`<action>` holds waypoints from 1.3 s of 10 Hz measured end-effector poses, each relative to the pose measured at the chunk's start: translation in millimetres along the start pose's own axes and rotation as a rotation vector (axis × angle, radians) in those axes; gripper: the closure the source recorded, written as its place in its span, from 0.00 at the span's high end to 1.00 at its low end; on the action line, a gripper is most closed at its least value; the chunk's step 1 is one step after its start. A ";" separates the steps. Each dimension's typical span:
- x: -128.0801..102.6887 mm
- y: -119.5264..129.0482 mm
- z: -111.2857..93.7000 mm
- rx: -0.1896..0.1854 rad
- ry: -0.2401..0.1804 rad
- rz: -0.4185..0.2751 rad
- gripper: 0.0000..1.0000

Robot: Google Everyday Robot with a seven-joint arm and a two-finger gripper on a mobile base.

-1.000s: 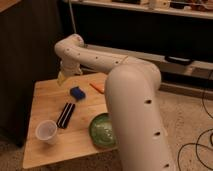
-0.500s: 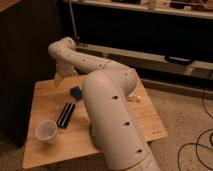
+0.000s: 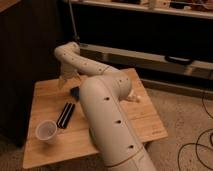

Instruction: Place the white sponge in the ceramic cup

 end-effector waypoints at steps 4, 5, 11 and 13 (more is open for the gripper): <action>-0.7 -7.3 33.4 -0.026 0.013 0.020 0.80; -0.1 -12.9 42.4 -0.021 0.019 0.032 0.80; 5.8 -11.9 66.2 -0.009 0.061 0.040 0.44; 8.4 -9.4 59.7 -0.034 0.047 0.043 0.22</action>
